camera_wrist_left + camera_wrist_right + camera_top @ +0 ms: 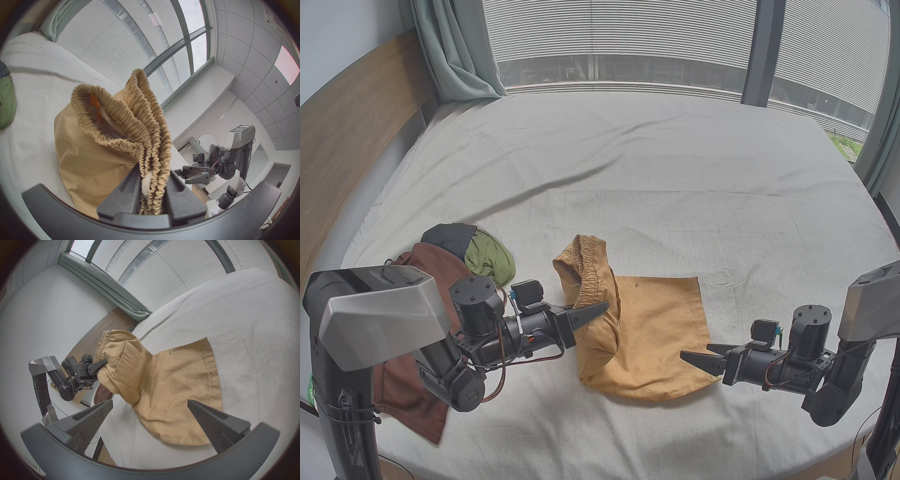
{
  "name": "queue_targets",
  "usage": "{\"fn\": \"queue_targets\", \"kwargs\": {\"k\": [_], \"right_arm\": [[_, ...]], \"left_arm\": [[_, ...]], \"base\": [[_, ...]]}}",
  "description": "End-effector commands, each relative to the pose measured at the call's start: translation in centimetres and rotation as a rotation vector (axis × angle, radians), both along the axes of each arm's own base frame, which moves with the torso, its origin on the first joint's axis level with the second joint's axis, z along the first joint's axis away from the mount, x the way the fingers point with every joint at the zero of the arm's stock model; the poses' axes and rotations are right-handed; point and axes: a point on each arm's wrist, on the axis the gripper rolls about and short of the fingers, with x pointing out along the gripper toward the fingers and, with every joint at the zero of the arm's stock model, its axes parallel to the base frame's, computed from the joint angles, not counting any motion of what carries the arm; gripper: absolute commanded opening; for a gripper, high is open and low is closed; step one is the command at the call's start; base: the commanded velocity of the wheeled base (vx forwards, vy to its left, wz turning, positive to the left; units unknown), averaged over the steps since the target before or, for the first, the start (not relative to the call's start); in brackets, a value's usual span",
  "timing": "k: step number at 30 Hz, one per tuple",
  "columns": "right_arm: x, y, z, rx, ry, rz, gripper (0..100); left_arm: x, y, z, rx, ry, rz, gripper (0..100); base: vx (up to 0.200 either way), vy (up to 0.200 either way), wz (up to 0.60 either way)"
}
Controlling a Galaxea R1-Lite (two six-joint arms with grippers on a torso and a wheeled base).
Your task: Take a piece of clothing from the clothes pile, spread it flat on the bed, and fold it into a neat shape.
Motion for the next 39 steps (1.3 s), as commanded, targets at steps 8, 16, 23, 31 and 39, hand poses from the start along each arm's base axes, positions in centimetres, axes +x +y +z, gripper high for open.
{"fn": "queue_targets", "kwargs": {"k": [8,16,23,31,39], "right_arm": [[1.1,-0.5,0.9,0.02,-0.051,-0.032,100],[1.7,-0.9,1.8,0.036,-0.089,-0.056,100],[1.7,-1.0,2.0,0.039,-0.098,-0.058,100],[1.8,-1.2,2.0,0.04,-0.101,-0.065,100],[1.9,-1.2,2.1,0.042,-0.104,-0.067,100]], "left_arm": [[0.3,-2.1,-1.1,0.0,0.003,-0.047,0],[0.9,-4.8,-2.1,-0.048,0.04,-0.092,0],[0.4,-6.1,-3.3,-0.039,0.073,-0.121,0],[-0.2,-7.1,-5.0,-0.018,0.106,-0.143,0],[-0.5,-8.0,-6.1,-0.007,0.119,-0.161,0]], "base": [[0.0,0.0,0.0],[0.0,0.0,0.0],[0.0,0.0,0.0],[0.0,0.0,0.0],[0.0,0.0,0.0]]}}
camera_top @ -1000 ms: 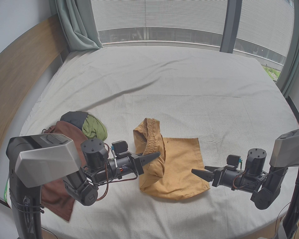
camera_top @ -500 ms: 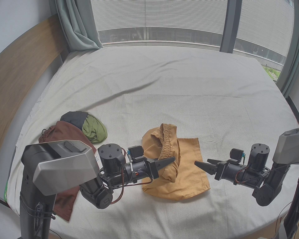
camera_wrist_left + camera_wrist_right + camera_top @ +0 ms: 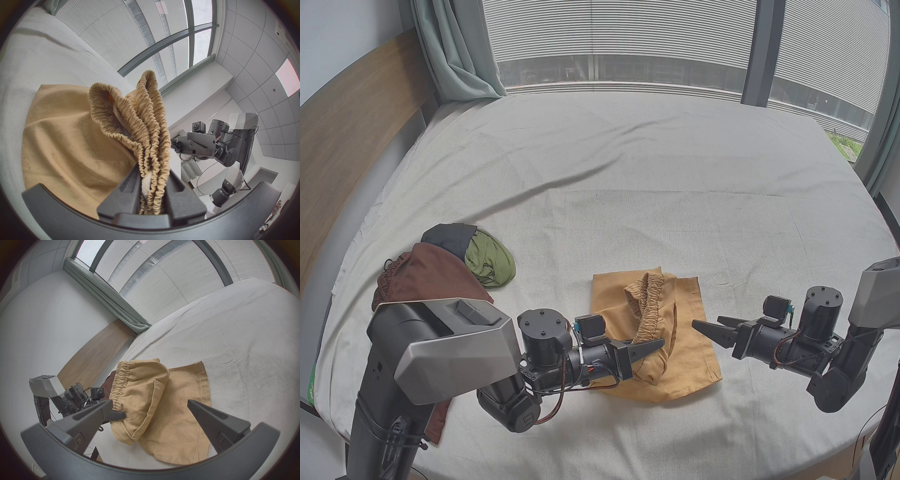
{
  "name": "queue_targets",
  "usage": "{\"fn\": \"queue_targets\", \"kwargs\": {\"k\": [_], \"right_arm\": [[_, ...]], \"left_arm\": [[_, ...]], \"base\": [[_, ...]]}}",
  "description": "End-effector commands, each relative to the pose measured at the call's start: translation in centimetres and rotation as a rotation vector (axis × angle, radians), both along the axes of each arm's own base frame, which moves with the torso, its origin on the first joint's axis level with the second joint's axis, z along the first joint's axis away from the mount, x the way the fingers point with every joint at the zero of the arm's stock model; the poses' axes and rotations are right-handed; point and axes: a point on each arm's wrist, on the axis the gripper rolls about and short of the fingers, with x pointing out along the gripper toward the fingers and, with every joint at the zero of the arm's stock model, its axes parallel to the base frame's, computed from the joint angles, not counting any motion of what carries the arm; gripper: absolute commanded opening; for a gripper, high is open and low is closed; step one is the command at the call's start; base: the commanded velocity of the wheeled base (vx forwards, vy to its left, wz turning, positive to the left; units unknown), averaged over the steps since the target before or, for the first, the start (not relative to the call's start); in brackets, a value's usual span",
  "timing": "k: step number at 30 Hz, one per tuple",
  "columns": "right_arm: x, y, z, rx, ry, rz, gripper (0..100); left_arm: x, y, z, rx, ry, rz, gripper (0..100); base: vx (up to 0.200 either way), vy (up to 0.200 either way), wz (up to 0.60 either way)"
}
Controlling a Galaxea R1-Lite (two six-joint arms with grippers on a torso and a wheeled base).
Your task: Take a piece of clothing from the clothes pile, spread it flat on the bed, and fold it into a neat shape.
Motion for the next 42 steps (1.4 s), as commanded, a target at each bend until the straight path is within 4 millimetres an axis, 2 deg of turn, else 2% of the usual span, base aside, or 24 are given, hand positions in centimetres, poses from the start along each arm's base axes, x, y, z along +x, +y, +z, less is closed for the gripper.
{"fn": "queue_targets", "kwargs": {"k": [1,7,8,23,27,38,42], "right_arm": [[0.0,0.0,0.0,0.001,-0.002,0.001,100],[0.0,0.0,0.0,0.001,-0.002,0.0,100],[0.0,0.0,0.0,0.001,-0.002,0.0,100],[0.0,0.0,0.0,0.0,0.0,0.001,100],[0.1,0.1,-0.3,-0.003,0.007,0.003,100],[-0.1,0.3,-0.4,-0.005,0.013,0.014,100],[-0.3,0.4,-0.4,-0.007,0.017,0.017,100]], "left_arm": [[0.2,-0.4,-0.8,0.004,0.005,-0.003,0],[0.4,-0.4,-0.8,0.0,-0.003,-0.002,0],[0.4,-0.4,-0.8,0.001,-0.004,-0.001,100],[1.0,-0.2,0.2,-0.009,-0.066,0.05,100],[1.4,0.7,0.2,0.01,-0.095,0.071,100],[1.1,4.2,3.6,0.015,-0.132,0.137,100],[0.8,6.9,5.1,0.039,-0.172,0.184,100]], "base": [[0.0,0.0,0.0],[0.0,0.0,0.0],[0.0,0.0,0.0],[0.0,0.0,0.0],[0.0,0.0,0.0],[0.0,0.0,0.0],[0.0,0.0,0.0]]}}
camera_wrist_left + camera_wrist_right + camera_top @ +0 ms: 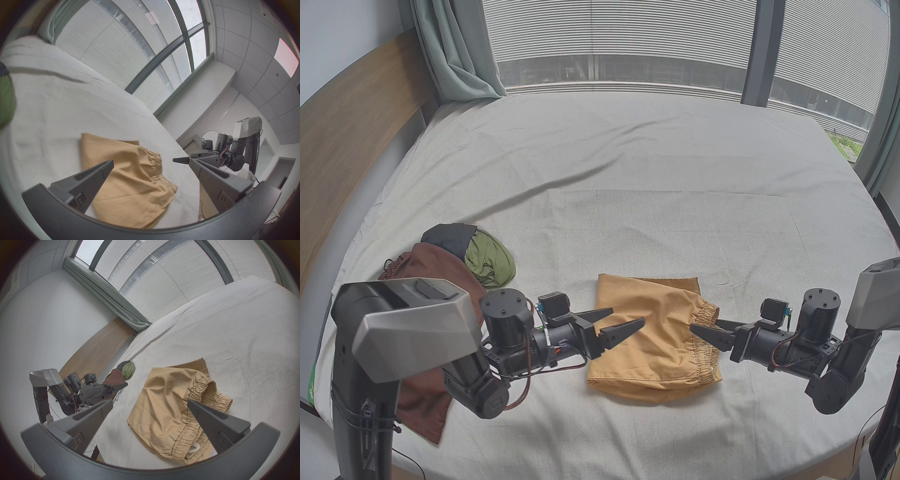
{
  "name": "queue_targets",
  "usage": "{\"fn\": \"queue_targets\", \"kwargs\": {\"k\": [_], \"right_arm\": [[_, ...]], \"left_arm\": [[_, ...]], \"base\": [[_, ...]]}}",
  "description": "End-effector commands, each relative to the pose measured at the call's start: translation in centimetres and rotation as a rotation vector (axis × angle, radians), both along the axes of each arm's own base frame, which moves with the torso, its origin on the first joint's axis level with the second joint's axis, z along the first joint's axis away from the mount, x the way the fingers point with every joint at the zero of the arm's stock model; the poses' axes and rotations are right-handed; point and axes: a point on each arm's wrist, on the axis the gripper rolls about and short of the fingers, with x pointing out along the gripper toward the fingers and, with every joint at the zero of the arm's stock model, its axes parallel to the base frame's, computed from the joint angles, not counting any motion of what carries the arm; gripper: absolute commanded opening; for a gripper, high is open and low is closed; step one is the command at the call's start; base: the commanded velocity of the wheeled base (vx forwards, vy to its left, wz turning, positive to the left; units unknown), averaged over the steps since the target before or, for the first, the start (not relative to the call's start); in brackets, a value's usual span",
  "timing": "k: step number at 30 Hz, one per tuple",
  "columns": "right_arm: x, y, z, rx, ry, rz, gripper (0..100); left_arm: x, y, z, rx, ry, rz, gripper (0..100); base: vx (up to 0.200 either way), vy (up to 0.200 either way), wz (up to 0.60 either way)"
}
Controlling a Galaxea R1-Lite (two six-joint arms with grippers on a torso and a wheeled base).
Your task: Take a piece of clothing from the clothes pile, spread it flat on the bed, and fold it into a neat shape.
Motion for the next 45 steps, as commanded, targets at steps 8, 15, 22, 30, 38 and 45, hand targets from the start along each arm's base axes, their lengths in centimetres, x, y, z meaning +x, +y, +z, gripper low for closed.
{"fn": "queue_targets", "kwargs": {"k": [8,15,22,30,38,45], "right_arm": [[-0.2,0.2,-0.1,-0.003,0.005,0.009,100],[-0.3,0.2,-0.1,-0.004,0.006,0.011,100],[-0.6,0.7,0.0,-0.004,0.005,0.029,100],[-1.0,1.1,-0.2,-0.008,0.016,0.047,100],[-1.2,1.2,-0.3,-0.011,0.025,0.052,100],[-1.3,1.2,-0.5,-0.014,0.034,0.052,100]], "left_arm": [[-1.5,6.3,3.9,0.022,-0.044,0.087,100],[-2.4,9.2,5.7,0.013,-0.063,0.102,100],[-4.3,12.8,6.4,0.039,-0.061,0.136,100],[-5.6,16.7,5.4,0.138,-0.102,0.194,100],[-7.6,19.2,5.0,0.193,-0.139,0.168,100],[-8.2,20.0,5.1,0.211,-0.172,0.153,100]], "base": [[0.0,0.0,0.0],[0.0,0.0,0.0],[0.0,0.0,0.0],[0.0,0.0,0.0],[0.0,0.0,0.0],[0.0,0.0,0.0]]}}
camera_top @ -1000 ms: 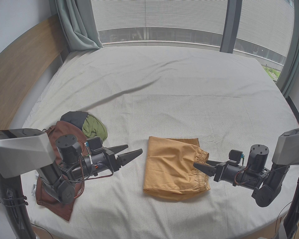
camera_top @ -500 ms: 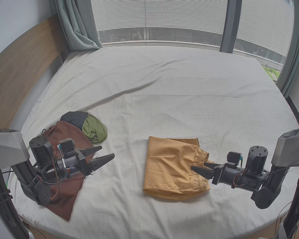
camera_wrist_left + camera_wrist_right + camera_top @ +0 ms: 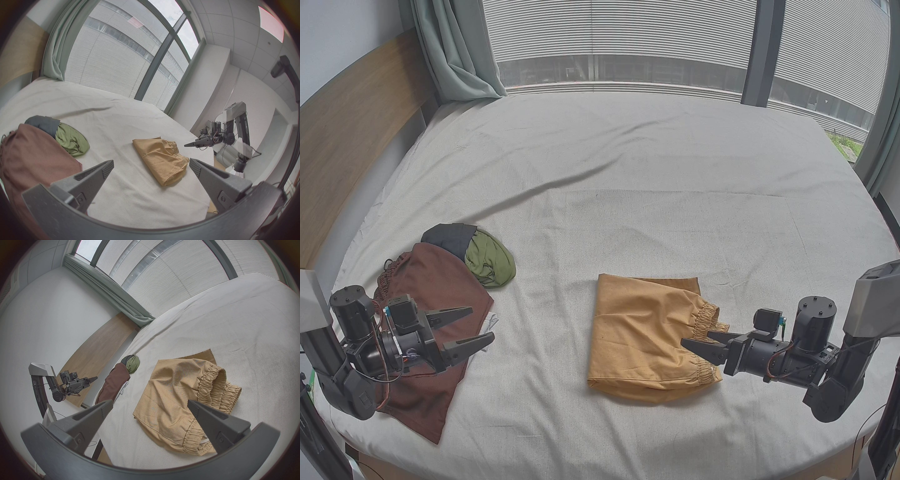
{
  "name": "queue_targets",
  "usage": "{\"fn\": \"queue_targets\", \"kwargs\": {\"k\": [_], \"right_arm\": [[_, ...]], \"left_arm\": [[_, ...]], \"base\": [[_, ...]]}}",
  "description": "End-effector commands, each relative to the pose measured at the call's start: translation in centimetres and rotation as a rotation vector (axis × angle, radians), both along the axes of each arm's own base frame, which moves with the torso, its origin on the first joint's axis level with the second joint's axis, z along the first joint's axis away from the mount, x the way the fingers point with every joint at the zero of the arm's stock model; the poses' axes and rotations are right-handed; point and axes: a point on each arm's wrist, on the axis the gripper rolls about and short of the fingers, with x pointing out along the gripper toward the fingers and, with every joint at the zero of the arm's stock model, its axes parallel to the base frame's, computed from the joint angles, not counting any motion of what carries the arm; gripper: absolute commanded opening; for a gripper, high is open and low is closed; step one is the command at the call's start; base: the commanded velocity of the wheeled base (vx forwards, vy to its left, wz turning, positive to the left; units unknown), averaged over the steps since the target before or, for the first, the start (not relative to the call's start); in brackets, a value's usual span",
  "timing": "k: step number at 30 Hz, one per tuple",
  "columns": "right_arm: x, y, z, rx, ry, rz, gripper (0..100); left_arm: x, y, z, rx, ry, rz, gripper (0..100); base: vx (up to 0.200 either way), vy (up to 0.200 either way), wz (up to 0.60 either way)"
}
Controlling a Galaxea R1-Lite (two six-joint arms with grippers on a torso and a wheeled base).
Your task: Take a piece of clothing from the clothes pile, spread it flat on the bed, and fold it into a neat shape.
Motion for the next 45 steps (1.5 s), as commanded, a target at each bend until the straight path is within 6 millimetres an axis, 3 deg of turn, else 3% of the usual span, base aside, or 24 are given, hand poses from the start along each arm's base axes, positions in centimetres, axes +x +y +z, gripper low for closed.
{"fn": "queue_targets", "kwargs": {"k": [1,18,25,45], "right_arm": [[0.0,0.0,-0.1,-0.002,0.005,0.001,100],[-0.5,-0.7,-0.6,-0.032,0.02,-0.011,100],[-0.4,-1.9,-2.8,-0.125,0.051,-0.031,100],[0.3,-3.1,-6.6,-0.163,0.173,-0.074,100]], "left_arm": [[-0.5,0.6,0.0,0.024,-0.022,0.01,100],[-1.7,1.8,-1.1,0.093,-0.067,-0.024,100],[-1.5,1.8,-2.1,0.128,-0.098,-0.066,100],[-1.5,1.8,-2.4,0.139,-0.118,-0.1,100]], "base": [[0.0,0.0,0.0],[0.0,0.0,0.0],[0.0,0.0,0.0],[0.0,0.0,0.0]]}}
